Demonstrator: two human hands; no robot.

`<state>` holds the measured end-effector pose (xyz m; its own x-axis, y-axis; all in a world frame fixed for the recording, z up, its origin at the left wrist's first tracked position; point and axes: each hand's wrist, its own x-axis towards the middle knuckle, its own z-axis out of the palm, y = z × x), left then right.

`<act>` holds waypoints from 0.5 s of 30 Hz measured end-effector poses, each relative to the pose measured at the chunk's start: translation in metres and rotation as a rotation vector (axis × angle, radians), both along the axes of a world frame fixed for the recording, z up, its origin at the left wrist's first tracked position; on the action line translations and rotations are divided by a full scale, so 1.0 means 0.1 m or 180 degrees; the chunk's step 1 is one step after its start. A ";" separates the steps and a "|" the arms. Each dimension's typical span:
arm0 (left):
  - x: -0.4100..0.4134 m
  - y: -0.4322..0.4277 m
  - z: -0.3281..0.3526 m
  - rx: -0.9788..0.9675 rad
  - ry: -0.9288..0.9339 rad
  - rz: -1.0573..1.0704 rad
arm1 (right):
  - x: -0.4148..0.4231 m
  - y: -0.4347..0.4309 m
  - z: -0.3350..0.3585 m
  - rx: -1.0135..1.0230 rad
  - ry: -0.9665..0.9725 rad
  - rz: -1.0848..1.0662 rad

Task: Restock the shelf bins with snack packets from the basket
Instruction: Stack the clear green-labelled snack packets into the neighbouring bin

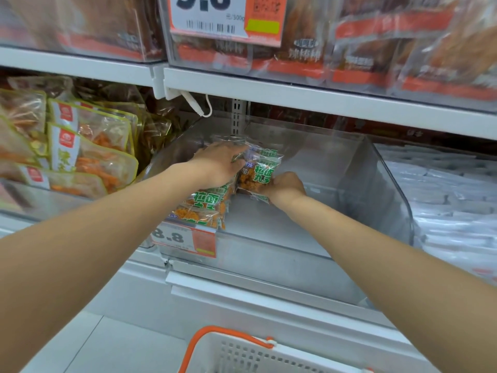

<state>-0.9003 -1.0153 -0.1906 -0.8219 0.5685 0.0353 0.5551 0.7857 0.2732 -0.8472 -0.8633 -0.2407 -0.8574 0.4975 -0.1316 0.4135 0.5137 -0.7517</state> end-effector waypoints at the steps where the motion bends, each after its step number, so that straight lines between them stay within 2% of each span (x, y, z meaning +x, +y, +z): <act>1: 0.01 -0.01 0.01 0.0024 -0.0008 0.0006 | 0.03 0.00 0.03 -0.0039 -0.0070 0.0014; 5: 0.12 -0.06 0.05 0.0042 0.0189 0.0010 | 0.31 -0.02 0.24 0.0048 -0.0144 0.0238; 8: 0.38 -0.10 0.09 0.0502 0.0638 -0.0006 | 0.65 -0.09 0.37 0.0169 0.0487 0.0418; 11: 0.82 -0.12 0.15 0.1050 0.1185 -0.0052 | 1.03 -0.22 0.49 0.0710 0.1217 0.0495; 15: 1.57 -0.17 0.11 0.1589 0.1050 0.0109 | 1.64 -0.39 0.48 0.1192 0.2006 0.0725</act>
<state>-0.7435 -1.0319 -0.1800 -0.7397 0.3909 0.5477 0.6500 0.6257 0.4313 -0.6834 -0.9023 -0.1925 -0.8011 0.2147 0.5586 -0.1820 0.8018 -0.5692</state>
